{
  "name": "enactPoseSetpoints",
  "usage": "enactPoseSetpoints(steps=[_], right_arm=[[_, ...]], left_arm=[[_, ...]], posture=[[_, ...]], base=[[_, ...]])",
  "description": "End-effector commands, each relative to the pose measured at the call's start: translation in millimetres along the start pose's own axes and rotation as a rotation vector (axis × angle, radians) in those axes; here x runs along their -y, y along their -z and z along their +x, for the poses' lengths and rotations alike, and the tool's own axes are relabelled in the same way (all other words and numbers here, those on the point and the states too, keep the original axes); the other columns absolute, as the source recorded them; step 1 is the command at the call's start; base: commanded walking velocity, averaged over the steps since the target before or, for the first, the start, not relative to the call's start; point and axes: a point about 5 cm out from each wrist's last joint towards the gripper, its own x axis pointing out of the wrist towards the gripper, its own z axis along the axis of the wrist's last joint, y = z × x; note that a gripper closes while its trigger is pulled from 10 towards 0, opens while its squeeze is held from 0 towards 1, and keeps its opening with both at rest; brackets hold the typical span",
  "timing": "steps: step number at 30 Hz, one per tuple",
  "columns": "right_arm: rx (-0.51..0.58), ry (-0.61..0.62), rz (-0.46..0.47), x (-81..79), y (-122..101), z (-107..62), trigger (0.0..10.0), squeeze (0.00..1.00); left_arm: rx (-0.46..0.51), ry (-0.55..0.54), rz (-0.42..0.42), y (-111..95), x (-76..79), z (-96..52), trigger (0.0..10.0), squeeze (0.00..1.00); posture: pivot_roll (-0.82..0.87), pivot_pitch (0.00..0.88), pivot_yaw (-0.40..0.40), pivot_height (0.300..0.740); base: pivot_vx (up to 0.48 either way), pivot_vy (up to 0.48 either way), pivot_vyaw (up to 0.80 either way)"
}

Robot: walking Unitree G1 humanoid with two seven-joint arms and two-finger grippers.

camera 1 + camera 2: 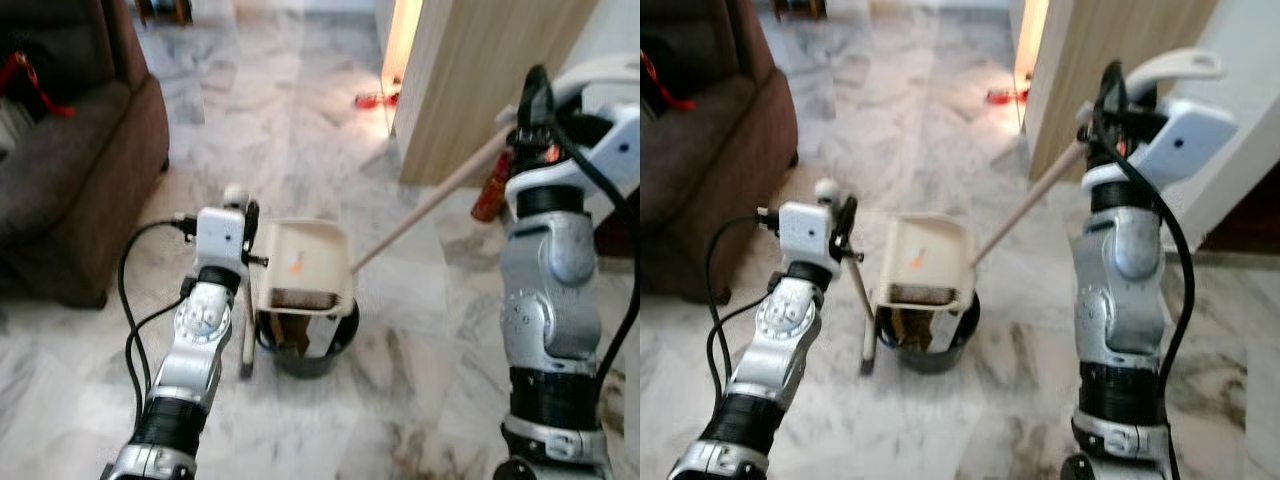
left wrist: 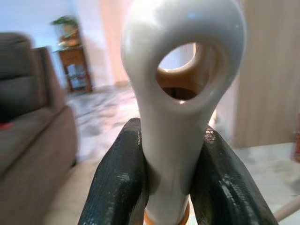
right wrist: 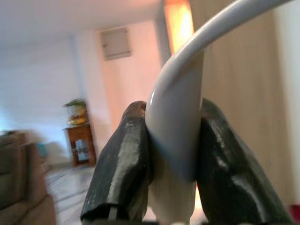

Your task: Sweep floor

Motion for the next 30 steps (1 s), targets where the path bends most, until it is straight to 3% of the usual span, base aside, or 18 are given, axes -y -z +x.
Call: enactPoseSetpoints(steps=[1, 12, 21, 22, 30], right_arm=[[0.088, -0.006, 0.051, -2.2, -18, 3.9, 10.0, 0.00], [0.182, -0.038, -0.020, -7.9, -33, 4.8, 10.0, 0.00], [0.318, -0.178, -0.125, -43.8, -48, 0.1, 10.0, 0.00], [0.346, -0.224, -0.141, -56.2, -50, -3.9, 10.0, 0.00], [0.413, -0.347, -0.170, -86.9, -54, -20.5, 10.0, 0.00]], left_arm=[[0.067, 0.012, 0.001, -13, 5.1, 4.7, 10.0, 0.00], [0.065, 0.015, -0.005, -13, 6.5, 2.9, 10.0, 0.00], [0.074, 0.033, 0.007, -13, 8.5, 1.7, 10.0, 0.00], [0.073, 0.032, 0.003, -13, 8.6, 1.5, 10.0, 0.00], [0.075, 0.033, -0.001, -14, 9.1, 1.4, 10.0, 0.00]], posture=[[0.08, 0.111, -0.027, 0.740], [0.07, 0.110, -0.028, 0.740], [0.07, 0.113, -0.031, 0.740], [0.07, 0.113, -0.032, 0.740], [0.08, 0.117, -0.032, 0.740]], base=[[0.000, 0.000, 0.00], [0.000, 0.000, 0.00], [0.000, 0.000, 0.00], [0.000, 0.000, 0.00], [0.000, 0.000, 0.00]])
